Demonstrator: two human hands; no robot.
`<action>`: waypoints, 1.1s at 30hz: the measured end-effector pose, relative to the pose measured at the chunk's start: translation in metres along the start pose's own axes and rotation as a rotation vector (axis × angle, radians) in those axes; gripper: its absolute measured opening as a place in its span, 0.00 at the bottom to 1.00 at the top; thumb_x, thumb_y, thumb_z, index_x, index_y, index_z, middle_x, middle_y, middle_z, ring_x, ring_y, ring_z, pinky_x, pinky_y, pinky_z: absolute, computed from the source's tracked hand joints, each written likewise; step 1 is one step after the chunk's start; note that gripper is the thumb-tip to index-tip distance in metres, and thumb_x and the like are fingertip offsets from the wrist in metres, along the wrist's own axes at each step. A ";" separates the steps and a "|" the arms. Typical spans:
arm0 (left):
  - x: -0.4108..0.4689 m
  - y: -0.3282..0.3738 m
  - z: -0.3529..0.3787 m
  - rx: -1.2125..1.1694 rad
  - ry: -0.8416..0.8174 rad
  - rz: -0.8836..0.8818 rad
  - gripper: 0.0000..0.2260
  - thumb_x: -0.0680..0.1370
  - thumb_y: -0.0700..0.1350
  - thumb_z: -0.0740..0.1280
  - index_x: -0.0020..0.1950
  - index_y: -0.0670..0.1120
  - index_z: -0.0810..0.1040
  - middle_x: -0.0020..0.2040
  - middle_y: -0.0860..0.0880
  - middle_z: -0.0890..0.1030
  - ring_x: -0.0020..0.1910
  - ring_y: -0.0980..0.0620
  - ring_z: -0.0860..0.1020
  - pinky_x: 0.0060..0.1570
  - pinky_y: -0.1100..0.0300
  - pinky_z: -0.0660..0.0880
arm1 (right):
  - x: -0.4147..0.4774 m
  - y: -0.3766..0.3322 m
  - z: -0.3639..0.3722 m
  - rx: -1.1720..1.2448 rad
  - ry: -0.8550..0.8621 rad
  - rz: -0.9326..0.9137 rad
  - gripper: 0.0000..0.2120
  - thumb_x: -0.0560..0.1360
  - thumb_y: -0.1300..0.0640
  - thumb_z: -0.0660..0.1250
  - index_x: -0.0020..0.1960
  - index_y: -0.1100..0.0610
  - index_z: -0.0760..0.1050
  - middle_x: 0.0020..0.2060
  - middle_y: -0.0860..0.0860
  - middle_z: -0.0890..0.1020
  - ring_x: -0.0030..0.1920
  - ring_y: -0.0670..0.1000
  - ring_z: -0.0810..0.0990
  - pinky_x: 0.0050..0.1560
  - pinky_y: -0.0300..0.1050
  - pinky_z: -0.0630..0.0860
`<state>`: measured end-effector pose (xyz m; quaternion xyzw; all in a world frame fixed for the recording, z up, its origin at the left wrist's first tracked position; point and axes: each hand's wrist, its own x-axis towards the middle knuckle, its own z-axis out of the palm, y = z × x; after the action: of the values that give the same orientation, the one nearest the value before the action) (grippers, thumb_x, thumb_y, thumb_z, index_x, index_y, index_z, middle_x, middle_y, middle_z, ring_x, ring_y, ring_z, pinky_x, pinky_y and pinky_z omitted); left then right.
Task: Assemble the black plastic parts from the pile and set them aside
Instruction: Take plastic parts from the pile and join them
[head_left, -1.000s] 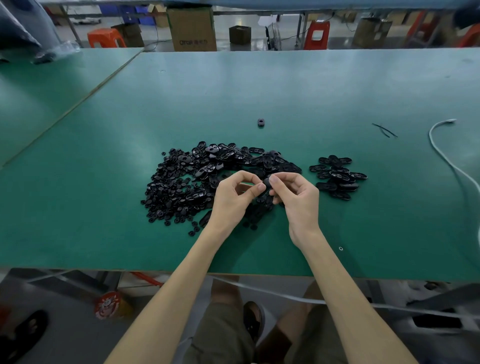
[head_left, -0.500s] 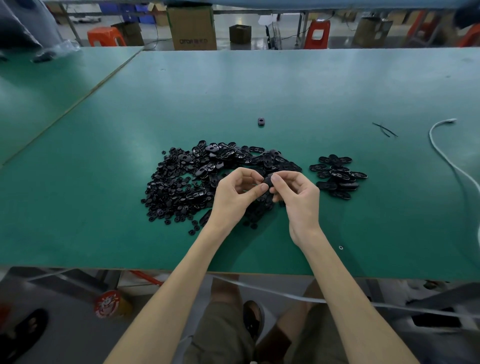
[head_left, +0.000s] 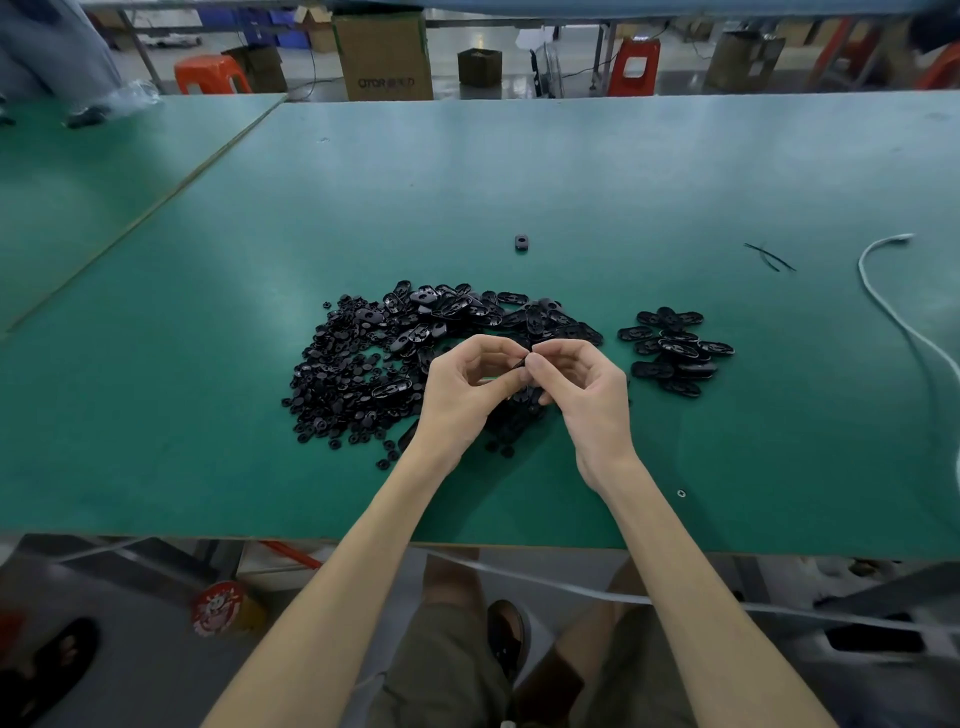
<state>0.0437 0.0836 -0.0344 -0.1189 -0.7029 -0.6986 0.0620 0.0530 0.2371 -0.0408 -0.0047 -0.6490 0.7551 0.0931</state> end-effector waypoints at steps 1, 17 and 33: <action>0.000 0.000 0.000 -0.003 0.003 0.002 0.09 0.74 0.38 0.78 0.50 0.47 0.84 0.46 0.52 0.87 0.46 0.53 0.84 0.49 0.61 0.80 | 0.000 0.000 0.000 -0.002 -0.003 -0.006 0.04 0.77 0.61 0.76 0.51 0.55 0.84 0.44 0.50 0.88 0.44 0.48 0.84 0.42 0.41 0.80; -0.001 0.002 0.002 -0.017 -0.023 -0.065 0.09 0.74 0.37 0.79 0.51 0.44 0.84 0.44 0.49 0.86 0.45 0.54 0.84 0.49 0.62 0.80 | -0.002 -0.005 0.000 0.043 0.041 -0.018 0.04 0.76 0.61 0.77 0.46 0.53 0.86 0.40 0.51 0.87 0.37 0.47 0.79 0.40 0.39 0.78; -0.001 0.002 0.003 0.006 -0.005 -0.037 0.09 0.75 0.37 0.77 0.53 0.45 0.84 0.48 0.49 0.87 0.49 0.52 0.85 0.51 0.61 0.81 | 0.000 0.000 0.000 0.001 0.023 -0.007 0.05 0.76 0.61 0.77 0.52 0.55 0.85 0.44 0.49 0.88 0.42 0.45 0.82 0.43 0.38 0.78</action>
<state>0.0454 0.0862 -0.0331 -0.1077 -0.7071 -0.6973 0.0477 0.0532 0.2373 -0.0409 -0.0112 -0.6475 0.7550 0.1033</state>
